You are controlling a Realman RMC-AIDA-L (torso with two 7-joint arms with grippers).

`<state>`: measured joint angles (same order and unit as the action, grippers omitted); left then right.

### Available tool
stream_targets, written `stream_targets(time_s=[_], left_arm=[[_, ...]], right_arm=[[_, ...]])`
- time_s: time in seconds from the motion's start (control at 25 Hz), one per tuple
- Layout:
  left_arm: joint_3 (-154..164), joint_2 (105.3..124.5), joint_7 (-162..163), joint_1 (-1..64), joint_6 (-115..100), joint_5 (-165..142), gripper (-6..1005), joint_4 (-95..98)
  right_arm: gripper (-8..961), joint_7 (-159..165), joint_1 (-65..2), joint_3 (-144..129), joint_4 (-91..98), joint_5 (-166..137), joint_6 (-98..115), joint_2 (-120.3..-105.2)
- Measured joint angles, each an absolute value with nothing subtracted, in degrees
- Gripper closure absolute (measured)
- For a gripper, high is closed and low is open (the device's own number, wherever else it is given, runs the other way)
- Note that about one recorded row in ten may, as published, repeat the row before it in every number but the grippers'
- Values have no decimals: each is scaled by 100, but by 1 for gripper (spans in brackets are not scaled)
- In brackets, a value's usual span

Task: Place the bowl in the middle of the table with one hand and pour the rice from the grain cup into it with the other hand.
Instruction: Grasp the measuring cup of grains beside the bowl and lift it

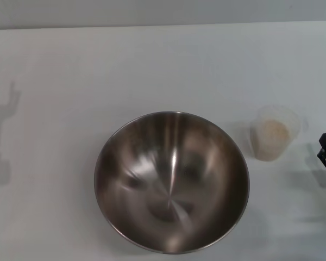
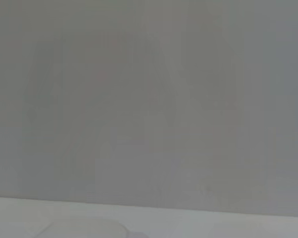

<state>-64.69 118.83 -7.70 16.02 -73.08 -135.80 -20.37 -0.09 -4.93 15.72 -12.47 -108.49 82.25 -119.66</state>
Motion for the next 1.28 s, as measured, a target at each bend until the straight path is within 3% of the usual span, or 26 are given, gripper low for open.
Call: stream_targets(time_s=[1.28], left_arm=[[-6395,11900,-755,1556,-7303,-13569,173,-2074]], right_arm=[[131,14,-898,1371,-1321,-10813,7598,-11955]])
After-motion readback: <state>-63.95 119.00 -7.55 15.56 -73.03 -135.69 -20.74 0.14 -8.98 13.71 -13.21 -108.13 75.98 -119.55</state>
